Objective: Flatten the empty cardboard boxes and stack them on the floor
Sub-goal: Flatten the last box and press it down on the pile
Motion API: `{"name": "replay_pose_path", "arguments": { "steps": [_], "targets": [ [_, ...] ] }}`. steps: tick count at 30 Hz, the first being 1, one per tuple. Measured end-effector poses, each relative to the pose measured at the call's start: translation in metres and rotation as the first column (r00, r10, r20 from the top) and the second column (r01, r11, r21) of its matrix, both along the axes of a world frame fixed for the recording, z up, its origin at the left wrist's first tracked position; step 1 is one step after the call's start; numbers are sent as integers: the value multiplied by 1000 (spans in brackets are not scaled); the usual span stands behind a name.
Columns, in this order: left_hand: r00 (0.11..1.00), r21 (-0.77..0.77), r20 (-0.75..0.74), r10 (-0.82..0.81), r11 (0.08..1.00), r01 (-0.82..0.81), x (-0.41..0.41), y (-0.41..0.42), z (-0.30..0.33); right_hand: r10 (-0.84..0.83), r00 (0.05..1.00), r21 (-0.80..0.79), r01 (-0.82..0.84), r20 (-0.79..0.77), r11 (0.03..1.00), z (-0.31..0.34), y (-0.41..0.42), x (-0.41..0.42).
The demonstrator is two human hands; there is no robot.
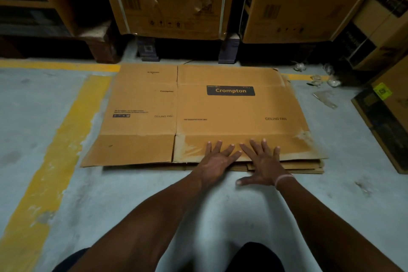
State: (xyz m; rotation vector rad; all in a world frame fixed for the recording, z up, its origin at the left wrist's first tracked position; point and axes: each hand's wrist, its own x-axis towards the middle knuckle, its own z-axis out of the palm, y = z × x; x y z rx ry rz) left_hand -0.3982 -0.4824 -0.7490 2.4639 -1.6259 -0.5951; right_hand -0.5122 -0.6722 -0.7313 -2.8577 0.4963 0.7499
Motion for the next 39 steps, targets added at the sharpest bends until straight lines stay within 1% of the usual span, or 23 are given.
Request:
{"name": "replay_pose_path", "arguments": {
  "steps": [2,4,6,9,13,15,17,19,21,22,24,26,28,30,34,35,39],
  "targets": [
    [1000,-32,1,-10,999,10,1,-10,-5,19,1000,-142,-17,13,990,0,-5,2],
    [1000,-52,6,-18,998,18,2,-20,-8,-25,999,-222,31,33,975,2,-16,1],
    [999,-52,-3,-43,998,43,2,-30,-7,-75,997,-233,73,1,970,4,-26,-1],
    [996,-13,-30,-87,996,87,2,-36,-3,-107,992,-244,89,-63,966,2,-30,-4],
    [992,57,8,-127,990,126,18,-12,-10,-143,986,-214,121,-89,969,-4,-21,-6],
    [993,67,33,-110,992,107,36,14,-22,-138,979,-213,104,-153,972,-9,-18,-6],
    [995,83,93,-41,996,33,61,47,-29,-156,971,-204,119,-178,972,-11,-10,2],
    [983,98,139,119,986,-134,87,81,-30,-149,986,-157,135,-78,978,-8,3,21],
    [944,64,138,301,948,-312,106,112,-24,-75,997,-85,77,23,993,-4,23,50],
    [923,40,115,368,926,-374,114,124,-21,-45,998,-46,47,50,998,-3,35,67],
    [886,15,47,462,886,-463,130,142,-20,-15,997,-6,15,81,1000,-3,57,102],
    [851,26,37,523,851,-524,147,152,-21,-9,996,-7,10,84,1000,-9,72,134],
    [827,25,50,560,827,-562,166,156,-29,-35,994,-7,36,102,999,-21,81,158],
    [815,8,69,575,817,-577,185,156,-37,-84,982,-2,86,167,996,-41,89,170],
    [806,-22,139,575,816,-578,210,158,-53,-98,924,-120,152,370,981,-73,107,171],
    [803,-31,163,574,816,-577,212,158,-57,-95,912,-140,163,400,977,-76,108,171],
    [779,-116,231,583,812,-572,207,158,-65,-95,912,-160,171,399,972,-76,107,176]
  ]
}}
